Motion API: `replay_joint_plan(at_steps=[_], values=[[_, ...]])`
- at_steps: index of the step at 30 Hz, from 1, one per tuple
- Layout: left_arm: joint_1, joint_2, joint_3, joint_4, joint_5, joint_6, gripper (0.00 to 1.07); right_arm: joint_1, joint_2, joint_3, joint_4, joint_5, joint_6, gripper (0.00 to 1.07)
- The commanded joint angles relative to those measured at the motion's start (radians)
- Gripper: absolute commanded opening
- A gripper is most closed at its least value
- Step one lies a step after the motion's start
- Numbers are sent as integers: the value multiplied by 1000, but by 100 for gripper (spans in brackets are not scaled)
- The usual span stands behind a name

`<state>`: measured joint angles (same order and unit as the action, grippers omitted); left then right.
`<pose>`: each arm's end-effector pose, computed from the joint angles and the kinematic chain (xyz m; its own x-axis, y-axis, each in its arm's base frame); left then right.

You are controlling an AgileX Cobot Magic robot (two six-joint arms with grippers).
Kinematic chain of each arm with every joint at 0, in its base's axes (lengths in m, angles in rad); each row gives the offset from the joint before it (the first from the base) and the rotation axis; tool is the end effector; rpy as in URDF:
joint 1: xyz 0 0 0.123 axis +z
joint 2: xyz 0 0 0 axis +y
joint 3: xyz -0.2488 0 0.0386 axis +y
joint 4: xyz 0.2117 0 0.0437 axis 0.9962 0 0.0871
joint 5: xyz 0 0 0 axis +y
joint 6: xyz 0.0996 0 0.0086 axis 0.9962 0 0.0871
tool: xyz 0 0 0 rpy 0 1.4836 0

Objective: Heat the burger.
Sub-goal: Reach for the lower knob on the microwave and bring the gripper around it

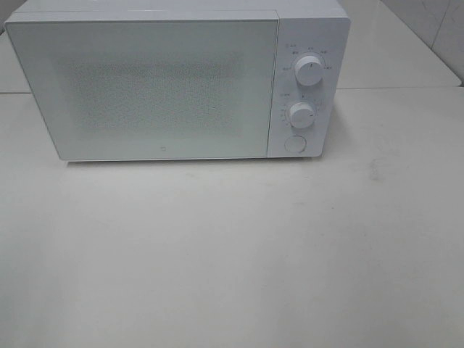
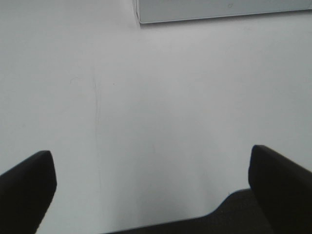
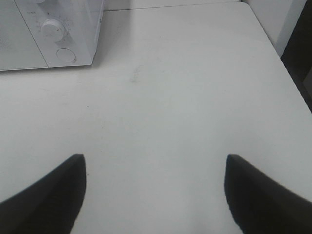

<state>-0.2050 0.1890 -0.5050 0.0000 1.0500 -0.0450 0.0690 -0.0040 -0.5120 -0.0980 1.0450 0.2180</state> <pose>0.0296 -0.0062 0.2547 -0.5986 0.0785 -0.7972 0.1768 0.9836 -0.0359 0.0043 -0.0082 0.2606 -0.4173 0.1389 -0.8981 0.0789 0.9901 0.1164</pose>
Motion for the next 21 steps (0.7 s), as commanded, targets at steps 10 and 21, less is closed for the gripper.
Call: replay_joint_plan(at_steps=[10, 21], values=[[72, -225, 4, -7, -13, -2, 100, -8, -26, 1, 1, -4, -9, 75], [130, -220, 5, -10, -14, -4, 100, -8, -15, 1, 1, -4, -9, 75]])
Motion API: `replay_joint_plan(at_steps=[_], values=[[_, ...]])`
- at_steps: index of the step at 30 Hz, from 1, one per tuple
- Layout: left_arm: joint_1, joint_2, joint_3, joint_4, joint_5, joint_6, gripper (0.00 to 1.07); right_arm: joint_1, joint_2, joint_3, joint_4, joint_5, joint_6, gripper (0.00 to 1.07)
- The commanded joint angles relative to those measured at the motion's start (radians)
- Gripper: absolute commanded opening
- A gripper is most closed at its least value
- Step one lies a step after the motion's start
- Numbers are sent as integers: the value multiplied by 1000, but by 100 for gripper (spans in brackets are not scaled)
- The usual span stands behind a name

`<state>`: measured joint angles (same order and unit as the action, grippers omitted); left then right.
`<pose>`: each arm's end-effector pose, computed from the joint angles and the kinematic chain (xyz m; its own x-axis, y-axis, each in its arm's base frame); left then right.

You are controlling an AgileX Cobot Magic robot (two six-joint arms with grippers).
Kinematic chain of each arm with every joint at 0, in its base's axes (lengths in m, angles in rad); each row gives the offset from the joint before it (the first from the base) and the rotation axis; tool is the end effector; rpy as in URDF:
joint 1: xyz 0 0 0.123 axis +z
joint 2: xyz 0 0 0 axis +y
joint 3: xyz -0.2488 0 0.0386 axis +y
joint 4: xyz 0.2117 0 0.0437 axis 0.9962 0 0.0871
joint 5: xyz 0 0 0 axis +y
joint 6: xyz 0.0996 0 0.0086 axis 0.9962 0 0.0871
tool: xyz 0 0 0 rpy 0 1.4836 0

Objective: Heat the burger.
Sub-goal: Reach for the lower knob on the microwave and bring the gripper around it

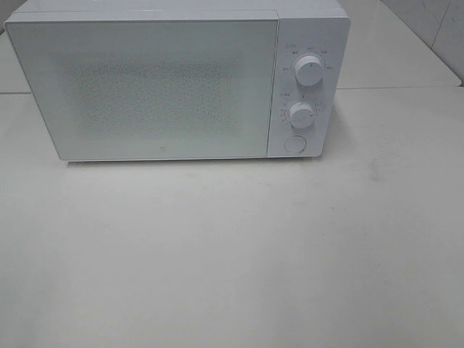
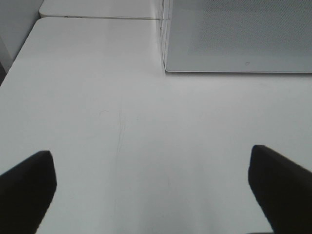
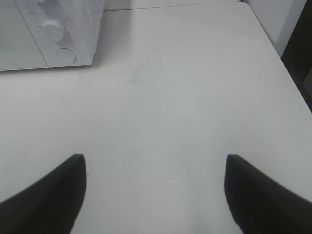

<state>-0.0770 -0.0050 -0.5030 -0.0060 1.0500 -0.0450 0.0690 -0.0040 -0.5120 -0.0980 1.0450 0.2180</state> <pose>0.0044 -0.0009 0.2575 -0.4414 -0.0141 -0.8972 0.0605 0.9971 -0.0454 0.0043 -0.0082 0.2606 -0.4173 0.1389 -0.8981 0.0789 0.9901 0.1164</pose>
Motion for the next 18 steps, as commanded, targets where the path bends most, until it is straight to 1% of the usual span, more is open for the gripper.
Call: replay_joint_plan(at_steps=[1, 18], values=[[2, -26, 3, -4, -14, -4, 100, -8, -15, 1, 1, -4, -9, 75], [2, -26, 3, -4, -14, -4, 100, -8, -15, 1, 1, -4, -9, 75]])
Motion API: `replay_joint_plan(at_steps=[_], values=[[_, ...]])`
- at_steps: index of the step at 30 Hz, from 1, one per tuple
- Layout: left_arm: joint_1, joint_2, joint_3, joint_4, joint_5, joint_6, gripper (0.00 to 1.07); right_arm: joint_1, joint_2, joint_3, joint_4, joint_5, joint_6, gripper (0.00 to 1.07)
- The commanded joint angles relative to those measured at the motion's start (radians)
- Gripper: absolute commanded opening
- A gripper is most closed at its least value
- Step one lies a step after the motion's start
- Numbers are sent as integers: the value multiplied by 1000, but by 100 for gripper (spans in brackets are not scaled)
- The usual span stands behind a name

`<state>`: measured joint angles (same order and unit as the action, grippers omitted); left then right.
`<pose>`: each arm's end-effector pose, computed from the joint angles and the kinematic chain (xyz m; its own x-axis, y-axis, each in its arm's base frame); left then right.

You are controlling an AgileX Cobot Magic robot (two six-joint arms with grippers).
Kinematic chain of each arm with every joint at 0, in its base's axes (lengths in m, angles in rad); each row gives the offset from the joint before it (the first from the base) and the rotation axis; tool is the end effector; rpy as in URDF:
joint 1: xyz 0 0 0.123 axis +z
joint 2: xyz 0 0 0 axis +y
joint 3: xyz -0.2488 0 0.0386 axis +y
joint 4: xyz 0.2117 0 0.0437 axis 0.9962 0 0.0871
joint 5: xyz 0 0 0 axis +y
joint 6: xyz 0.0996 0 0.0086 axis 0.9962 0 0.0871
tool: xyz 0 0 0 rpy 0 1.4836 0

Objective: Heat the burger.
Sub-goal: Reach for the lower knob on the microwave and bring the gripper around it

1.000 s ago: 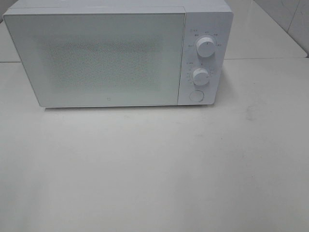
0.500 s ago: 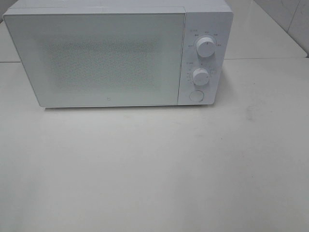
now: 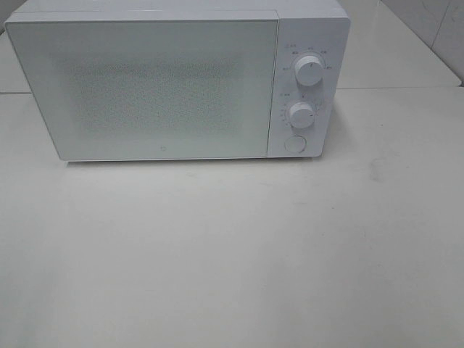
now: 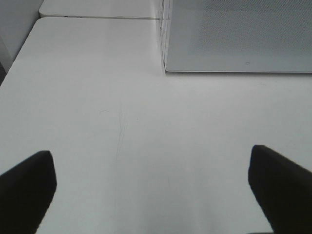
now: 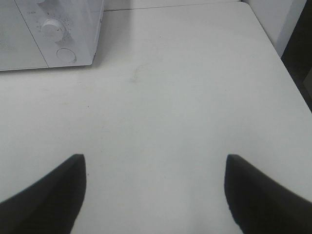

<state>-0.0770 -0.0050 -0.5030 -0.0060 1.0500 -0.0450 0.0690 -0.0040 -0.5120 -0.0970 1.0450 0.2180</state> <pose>0.0044 -0.0009 0.2575 -0.4414 -0.0141 -0.8972 0.0605 0.9971 -0.0454 0.0043 -0.0081 0.2606 -0.4175 0.1394 -0.8979 0.0783 0.9900 0.1172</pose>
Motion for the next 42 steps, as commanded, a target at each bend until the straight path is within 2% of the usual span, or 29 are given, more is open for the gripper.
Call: replay_joint_plan(at_steps=[1, 42], values=[[2, -26, 3, -4, -14, -4, 100, -8, -15, 1, 0, -4, -9, 75], [2, -24, 3, -4, -14, -4, 100, -8, -14, -11, 10, -22, 22, 75]])
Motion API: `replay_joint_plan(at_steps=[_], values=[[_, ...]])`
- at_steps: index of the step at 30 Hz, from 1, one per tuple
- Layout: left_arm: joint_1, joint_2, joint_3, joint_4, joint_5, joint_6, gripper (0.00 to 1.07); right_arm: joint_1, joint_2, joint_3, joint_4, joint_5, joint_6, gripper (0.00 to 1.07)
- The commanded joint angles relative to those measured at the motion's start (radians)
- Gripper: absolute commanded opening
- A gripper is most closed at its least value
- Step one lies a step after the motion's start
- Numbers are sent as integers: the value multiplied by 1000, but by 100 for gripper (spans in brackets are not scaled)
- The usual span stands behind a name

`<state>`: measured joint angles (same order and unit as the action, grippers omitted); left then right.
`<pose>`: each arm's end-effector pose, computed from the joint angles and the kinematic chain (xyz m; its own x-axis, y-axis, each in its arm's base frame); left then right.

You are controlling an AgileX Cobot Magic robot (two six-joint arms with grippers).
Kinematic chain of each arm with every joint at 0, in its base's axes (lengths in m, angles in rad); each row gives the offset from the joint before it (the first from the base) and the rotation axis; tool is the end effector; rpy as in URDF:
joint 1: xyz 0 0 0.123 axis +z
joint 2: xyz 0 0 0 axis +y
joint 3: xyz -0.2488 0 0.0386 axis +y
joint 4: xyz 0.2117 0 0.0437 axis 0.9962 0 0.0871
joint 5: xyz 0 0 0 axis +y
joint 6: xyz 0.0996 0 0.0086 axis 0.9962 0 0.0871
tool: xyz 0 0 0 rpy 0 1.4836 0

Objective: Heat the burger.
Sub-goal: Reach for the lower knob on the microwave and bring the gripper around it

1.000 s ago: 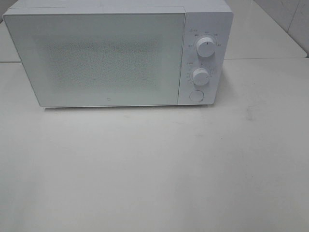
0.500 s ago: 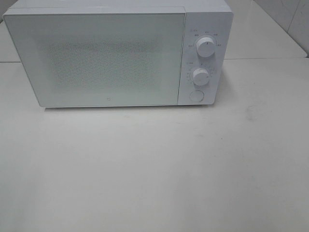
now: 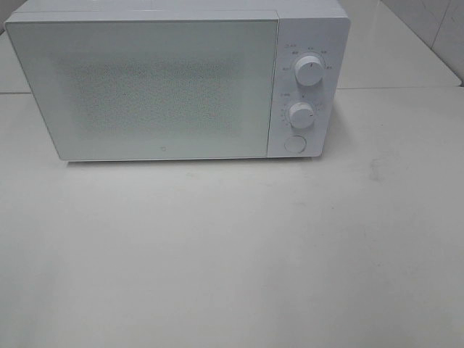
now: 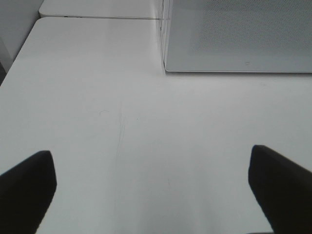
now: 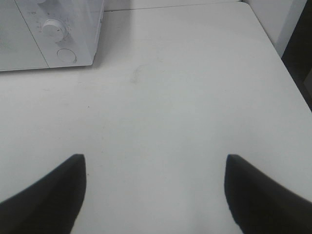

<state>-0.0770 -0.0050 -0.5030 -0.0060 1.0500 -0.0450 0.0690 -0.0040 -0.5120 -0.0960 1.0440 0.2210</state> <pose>0.0044 -0.0009 0.2575 -0.4414 -0.0141 -0.8972 0.0605 0.9971 -0.0454 0.0043 -0.0080 0.2606 -0.4165 0.1428 -0.8979 0.0788 0.9895 0.1208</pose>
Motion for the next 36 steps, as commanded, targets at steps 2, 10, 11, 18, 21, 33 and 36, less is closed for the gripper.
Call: replay_joint_plan(at_steps=[2, 10, 11, 18, 21, 33, 36], values=[[2, -24, 3, -4, -14, -4, 100, -8, -14, -15, 9, -34, 25, 75], [2, -24, 3, -4, -14, -4, 100, -8, 59, -18, 12, -43, 37, 75], [2, -24, 3, -4, -14, -4, 100, -8, 76, -18, 12, -42, 37, 75], [2, -24, 3, -4, -14, -4, 100, -8, 234, -18, 14, -40, 36, 75], [2, -24, 3, -4, -14, -4, 100, -8, 298, -20, 25, -45, 26, 75], [2, -24, 3, -4, -14, -4, 100, -8, 522, -19, 107, -290, 17, 75], [2, -24, 3, -4, -14, -4, 100, -8, 568, -19, 104, -367, 17, 75]])
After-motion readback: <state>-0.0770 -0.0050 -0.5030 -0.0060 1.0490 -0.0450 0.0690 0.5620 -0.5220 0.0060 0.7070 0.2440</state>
